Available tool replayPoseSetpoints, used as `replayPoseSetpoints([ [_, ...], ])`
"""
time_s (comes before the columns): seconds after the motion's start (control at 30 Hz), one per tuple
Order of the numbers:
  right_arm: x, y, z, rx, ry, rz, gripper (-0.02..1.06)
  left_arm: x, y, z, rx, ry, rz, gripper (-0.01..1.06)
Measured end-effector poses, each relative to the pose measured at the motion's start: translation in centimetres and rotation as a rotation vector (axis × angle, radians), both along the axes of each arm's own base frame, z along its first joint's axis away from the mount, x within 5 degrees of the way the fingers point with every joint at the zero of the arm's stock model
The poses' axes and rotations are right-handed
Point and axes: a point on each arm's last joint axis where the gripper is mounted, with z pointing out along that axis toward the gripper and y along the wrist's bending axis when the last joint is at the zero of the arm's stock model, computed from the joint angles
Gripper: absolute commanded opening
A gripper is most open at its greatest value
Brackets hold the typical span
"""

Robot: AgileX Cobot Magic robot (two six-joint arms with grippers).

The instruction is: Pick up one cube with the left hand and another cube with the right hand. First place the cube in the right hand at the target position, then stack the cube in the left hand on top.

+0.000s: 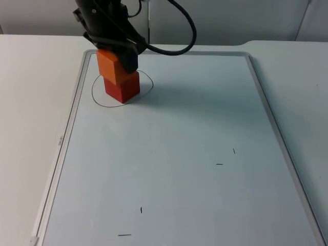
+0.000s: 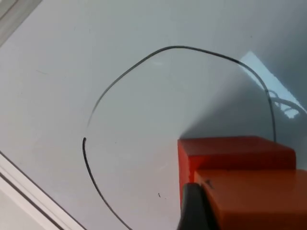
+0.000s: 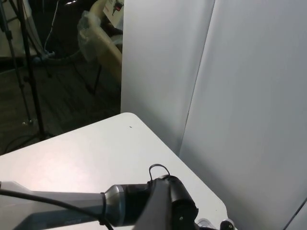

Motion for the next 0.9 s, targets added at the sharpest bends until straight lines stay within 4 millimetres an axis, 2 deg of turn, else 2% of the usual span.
replayPoseSetpoints([
  [0.07,0.0,0.0,0.0,-0.001,-0.001,-0.001,0.77,0.0,0.0,0.0,-0.006,-0.005,0.002,0.26],
  [0.13,0.0,0.0,0.0,-0.001,-0.001,-0.001,0.77,0.1,-0.1,0.0,-0.011,-0.012,0.004,0.51],
  [0.17,0.0,0.0,0.0,-0.001,-0.001,-0.001,0.77,0.2,-0.1,0.1,-0.013,-0.02,0.005,0.51],
  [0.23,0.0,0.0,0.0,-0.003,-0.003,-0.001,0.77,0.3,-0.1,0.1,-0.017,-0.033,0.008,0.76],
  [0.3,0.0,0.0,0.0,-0.003,-0.003,-0.001,0.77,0.3,-0.1,0.1,-0.019,-0.037,0.008,0.93],
  [0.4,0.0,0.0,0.0,-0.007,-0.008,0.002,0.77,0.4,-0.1,0.4,-0.013,-0.046,0.006,0.99],
  [0.47,0.0,0.0,0.0,-0.009,-0.01,0.003,0.77,0.4,-0.1,0.6,-0.013,-0.046,0.005,0.99],
  [0.53,0.0,0.0,0.0,-0.01,-0.011,0.003,0.77,0.5,-0.1,1.7,-0.014,-0.051,-0.001,0.99],
  [0.6,0.0,0.0,0.0,-0.01,-0.011,0.003,0.77,0.3,-0.1,3.6,-0.015,-0.053,-0.01,0.99],
  [0.63,0.0,0.0,0.0,-0.01,-0.011,0.003,0.77,0.3,-0.1,3.6,-0.015,-0.053,-0.01,0.99],
  [0.77,0.0,0.0,0.0,-0.01,-0.012,0.005,0.77,-0.6,0.2,12.1,-0.116,-0.2,0.095,0.99],
  [0.8,0.0,0.0,0.0,-0.01,-0.012,0.005,0.77,-0.6,0.2,12.1,-0.116,-0.2,0.095,0.99],
  [0.9,0.0,0.0,0.0,-0.01,-0.012,0.005,0.77,-3.1,1.0,19.1,-0.187,-0.321,0.13,0.99],
])
